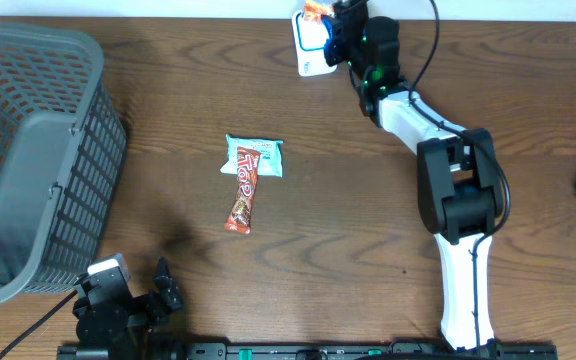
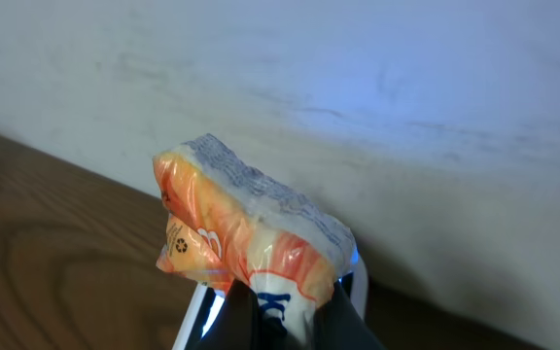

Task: Scan the item barcode
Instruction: 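Hold the orange packet in front of the white scanner, then carry the orange packet right and drop it at the table edge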

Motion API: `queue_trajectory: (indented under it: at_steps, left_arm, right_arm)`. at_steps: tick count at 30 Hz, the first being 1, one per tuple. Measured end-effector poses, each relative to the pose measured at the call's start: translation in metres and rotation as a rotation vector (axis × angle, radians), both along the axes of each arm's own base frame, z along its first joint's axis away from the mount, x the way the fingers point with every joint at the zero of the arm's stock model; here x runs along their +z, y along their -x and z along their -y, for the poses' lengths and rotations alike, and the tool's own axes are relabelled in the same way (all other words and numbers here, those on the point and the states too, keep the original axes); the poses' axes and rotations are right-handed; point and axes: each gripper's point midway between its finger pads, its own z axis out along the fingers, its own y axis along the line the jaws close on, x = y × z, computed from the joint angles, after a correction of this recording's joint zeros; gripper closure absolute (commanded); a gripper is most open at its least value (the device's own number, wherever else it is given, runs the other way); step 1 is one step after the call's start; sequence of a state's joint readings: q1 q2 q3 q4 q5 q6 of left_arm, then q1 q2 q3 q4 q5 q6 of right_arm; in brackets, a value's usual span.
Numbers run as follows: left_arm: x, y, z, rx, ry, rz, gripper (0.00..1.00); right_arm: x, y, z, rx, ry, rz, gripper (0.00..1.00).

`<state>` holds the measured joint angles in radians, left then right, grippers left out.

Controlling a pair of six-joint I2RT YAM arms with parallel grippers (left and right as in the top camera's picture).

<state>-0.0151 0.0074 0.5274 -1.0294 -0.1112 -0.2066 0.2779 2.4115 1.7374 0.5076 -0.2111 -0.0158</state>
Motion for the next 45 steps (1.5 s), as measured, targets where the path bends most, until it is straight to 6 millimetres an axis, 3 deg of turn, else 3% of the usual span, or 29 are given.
queue_trajectory:
  at_steps: [8,19,24,28,31,33,35,40,45]
  left_arm:
    - [0.0,0.0,0.0,0.0,0.0,0.0,0.01]
    - [0.0,0.0,0.0,0.0,0.0,0.0,0.01]
    - [0.0,0.0,0.0,0.0,0.0,0.0,0.01]
    - [0.0,0.0,0.0,0.0,0.0,0.0,0.01]
    - [0.0,0.0,0.0,0.0,0.0,0.0,0.01]
    - [0.0,0.0,0.0,0.0,0.0,0.0,0.01]
    - [0.0,0.0,0.0,0.0,0.0,0.0,0.01]
    - [0.0,0.0,0.0,0.0,0.0,0.0,0.01]
    - [0.0,0.0,0.0,0.0,0.0,0.0,0.01]
  right_arm:
    - [-0.041,-0.005,-0.006,-0.095,0.071,0.018,0.99]
    - [-0.035,-0.003,0.004,-0.164,0.125,-0.038,0.99]
    - [-0.005,0.013,0.031,-0.235,0.2,-0.159,0.99]
    - [0.046,0.029,0.087,-0.41,0.265,-0.199,0.99]
    - [0.083,0.042,0.15,-0.601,0.312,-0.211,0.99]
    - [0.093,0.051,0.192,-0.721,0.345,-0.234,0.99]
    - [0.087,0.062,0.24,-0.829,0.39,-0.296,0.99]
    - [0.042,0.099,0.366,-1.066,0.425,-0.499,0.99]
    - [-0.008,0.148,0.465,-1.223,0.378,-0.672,0.99]
